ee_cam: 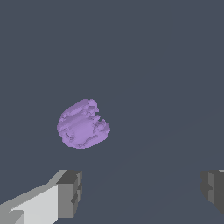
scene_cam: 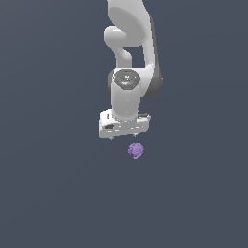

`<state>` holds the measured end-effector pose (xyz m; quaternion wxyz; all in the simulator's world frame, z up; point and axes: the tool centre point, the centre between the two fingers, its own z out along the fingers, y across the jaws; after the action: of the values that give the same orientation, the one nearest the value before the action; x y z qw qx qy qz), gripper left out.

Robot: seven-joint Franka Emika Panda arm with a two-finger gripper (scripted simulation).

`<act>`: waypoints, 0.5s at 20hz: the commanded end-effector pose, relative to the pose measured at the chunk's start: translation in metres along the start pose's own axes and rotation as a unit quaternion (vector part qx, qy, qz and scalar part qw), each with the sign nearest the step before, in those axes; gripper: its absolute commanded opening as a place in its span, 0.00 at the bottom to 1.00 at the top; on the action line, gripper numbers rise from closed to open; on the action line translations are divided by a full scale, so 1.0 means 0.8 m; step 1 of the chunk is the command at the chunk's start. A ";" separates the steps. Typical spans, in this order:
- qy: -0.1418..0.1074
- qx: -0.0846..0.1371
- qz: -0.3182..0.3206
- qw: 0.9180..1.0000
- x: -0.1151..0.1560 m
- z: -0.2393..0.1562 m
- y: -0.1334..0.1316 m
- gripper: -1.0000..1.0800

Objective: Pick up the object and move it to a goal position.

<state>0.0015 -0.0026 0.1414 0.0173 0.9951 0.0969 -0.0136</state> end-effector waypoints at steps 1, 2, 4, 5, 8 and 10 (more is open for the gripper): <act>0.002 0.001 -0.032 0.999 0.004 0.009 -0.009 0.96; 0.002 0.001 -0.046 0.999 0.006 0.012 -0.014 0.96; 0.004 0.002 -0.078 0.997 0.010 0.021 -0.023 0.96; 0.005 0.003 -0.095 0.995 0.012 0.025 -0.029 0.96; 0.009 0.005 -0.141 0.990 0.018 0.037 -0.043 0.96; 0.011 0.006 -0.167 0.986 0.021 0.044 -0.052 0.96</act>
<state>0.0082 0.0344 0.1088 0.0089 0.9704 0.2411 -0.0078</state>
